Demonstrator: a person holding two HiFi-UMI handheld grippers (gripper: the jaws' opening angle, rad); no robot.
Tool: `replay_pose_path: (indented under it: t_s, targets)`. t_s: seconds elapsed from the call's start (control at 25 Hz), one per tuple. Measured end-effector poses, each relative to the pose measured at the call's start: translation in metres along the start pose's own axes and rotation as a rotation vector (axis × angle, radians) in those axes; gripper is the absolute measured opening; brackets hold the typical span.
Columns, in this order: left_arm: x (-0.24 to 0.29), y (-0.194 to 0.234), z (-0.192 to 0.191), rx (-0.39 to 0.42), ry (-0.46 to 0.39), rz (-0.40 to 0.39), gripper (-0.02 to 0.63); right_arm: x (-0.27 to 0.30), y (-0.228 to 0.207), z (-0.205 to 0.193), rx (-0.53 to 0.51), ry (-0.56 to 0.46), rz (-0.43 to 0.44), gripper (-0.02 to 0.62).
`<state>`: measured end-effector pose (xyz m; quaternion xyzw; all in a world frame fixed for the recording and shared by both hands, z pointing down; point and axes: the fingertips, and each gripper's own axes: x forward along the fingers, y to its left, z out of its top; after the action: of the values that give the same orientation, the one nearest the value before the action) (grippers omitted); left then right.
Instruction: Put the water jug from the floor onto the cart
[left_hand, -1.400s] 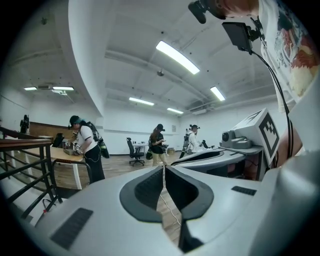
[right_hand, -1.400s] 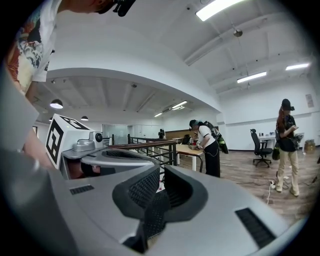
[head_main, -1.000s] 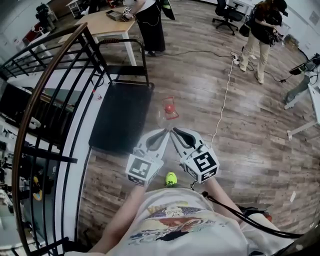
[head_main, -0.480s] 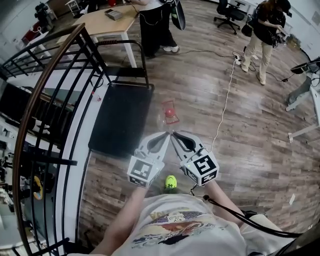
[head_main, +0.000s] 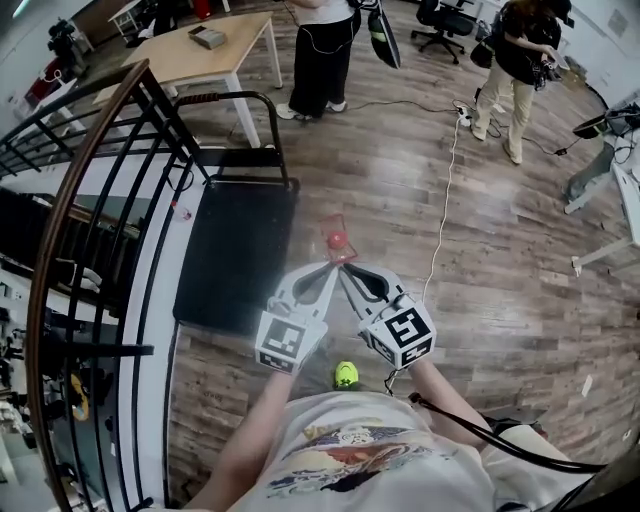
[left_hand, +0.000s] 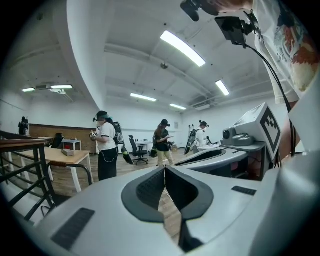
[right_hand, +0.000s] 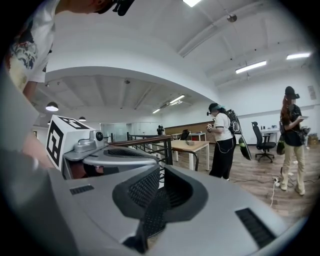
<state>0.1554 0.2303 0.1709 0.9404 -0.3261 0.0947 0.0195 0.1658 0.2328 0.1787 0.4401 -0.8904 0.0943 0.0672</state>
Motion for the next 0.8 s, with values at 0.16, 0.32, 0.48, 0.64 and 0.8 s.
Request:
replay_pose_path:
  t_s: [0.16, 0.32, 0.48, 0.64, 0.8]
  targets:
    - [0.016, 0.029, -0.002, 0.0, 0.004, -0.036, 0.012, 0.03, -0.014, 0.004, 0.013, 0.004, -0.022, 0.037]
    - [0.029, 0.063, -0.001, -0.003, -0.004, -0.058, 0.012, 0.063, -0.027, 0.01, 0.021, 0.006, -0.053, 0.037]
    - [0.04, 0.084, 0.0, -0.008, -0.009, -0.094, 0.012, 0.084, -0.038, 0.016, 0.028, 0.009, -0.092, 0.037]
    - [0.05, 0.099, -0.002, -0.009, -0.015, -0.133, 0.012, 0.1, -0.049, 0.015, 0.035, 0.012, -0.135, 0.037]
    - [0.063, 0.111, -0.006, 0.0, -0.015, -0.165, 0.011, 0.114, -0.062, 0.013, 0.035, 0.021, -0.16, 0.037]
